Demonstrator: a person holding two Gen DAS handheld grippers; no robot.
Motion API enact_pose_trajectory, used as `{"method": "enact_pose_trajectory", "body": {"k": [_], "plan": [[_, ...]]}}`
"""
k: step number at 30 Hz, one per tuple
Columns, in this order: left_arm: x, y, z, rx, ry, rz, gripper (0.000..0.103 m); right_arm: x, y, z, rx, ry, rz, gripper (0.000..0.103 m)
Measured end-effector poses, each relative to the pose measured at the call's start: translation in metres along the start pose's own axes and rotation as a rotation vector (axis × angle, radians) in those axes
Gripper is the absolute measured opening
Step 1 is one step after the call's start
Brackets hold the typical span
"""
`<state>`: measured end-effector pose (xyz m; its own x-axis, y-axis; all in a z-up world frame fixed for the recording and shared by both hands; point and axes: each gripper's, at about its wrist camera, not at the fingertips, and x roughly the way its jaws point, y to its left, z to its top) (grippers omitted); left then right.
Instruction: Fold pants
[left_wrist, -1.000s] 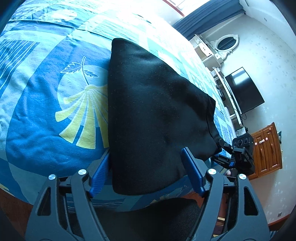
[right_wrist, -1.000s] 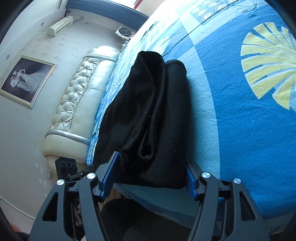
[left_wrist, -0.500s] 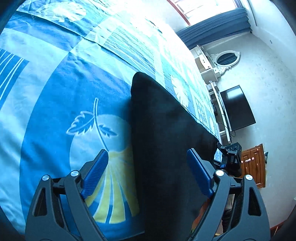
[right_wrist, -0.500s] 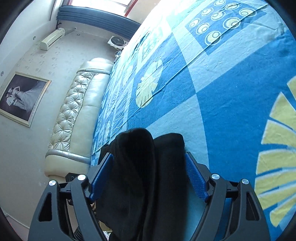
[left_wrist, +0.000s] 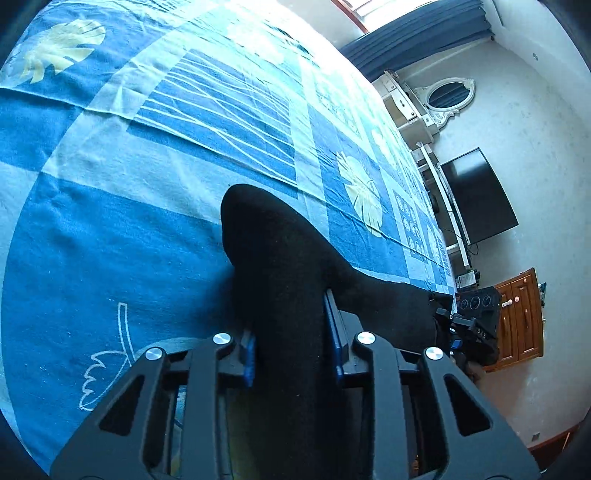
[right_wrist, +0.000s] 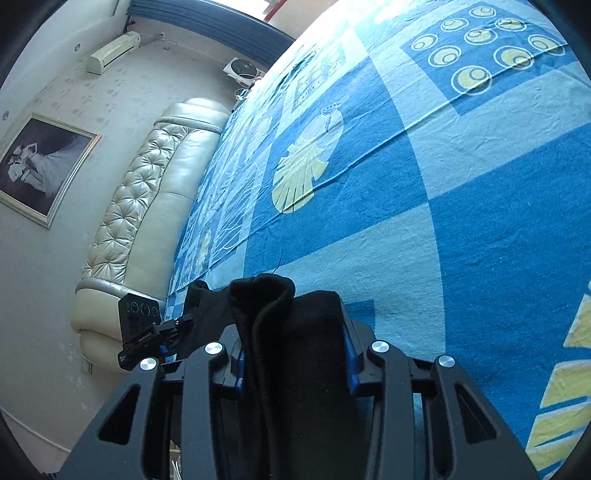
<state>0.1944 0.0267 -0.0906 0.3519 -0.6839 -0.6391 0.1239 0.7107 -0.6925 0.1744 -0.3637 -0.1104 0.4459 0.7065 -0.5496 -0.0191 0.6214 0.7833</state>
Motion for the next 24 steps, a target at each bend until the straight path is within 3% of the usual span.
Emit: {"method": "enact_pose_trajectory", "body": {"k": [4, 9, 14, 17, 24], "plan": [[-0.003, -0.003, 0.016, 0.017, -0.027, 0.049, 0.023, 0.009, 0.009, 0.014, -0.019, -0.02, 0.027, 0.035], [-0.009, 0.007, 0.061, 0.02, -0.063, 0.093, 0.022, 0.041, 0.017, 0.04, 0.001, -0.039, 0.067, 0.035], [0.0, 0.024, 0.097, 0.022, -0.046, 0.138, 0.023, 0.073, 0.014, 0.068, 0.038, -0.038, 0.084, 0.035], [0.01, 0.037, 0.102, 0.009, -0.019, 0.16, 0.023, 0.084, 0.001, 0.073, 0.07, -0.013, 0.058, 0.035], [0.013, 0.035, 0.099, 0.033, -0.033, 0.163, 0.026, 0.082, -0.011, 0.067, 0.094, -0.021, 0.1, 0.035]]}}
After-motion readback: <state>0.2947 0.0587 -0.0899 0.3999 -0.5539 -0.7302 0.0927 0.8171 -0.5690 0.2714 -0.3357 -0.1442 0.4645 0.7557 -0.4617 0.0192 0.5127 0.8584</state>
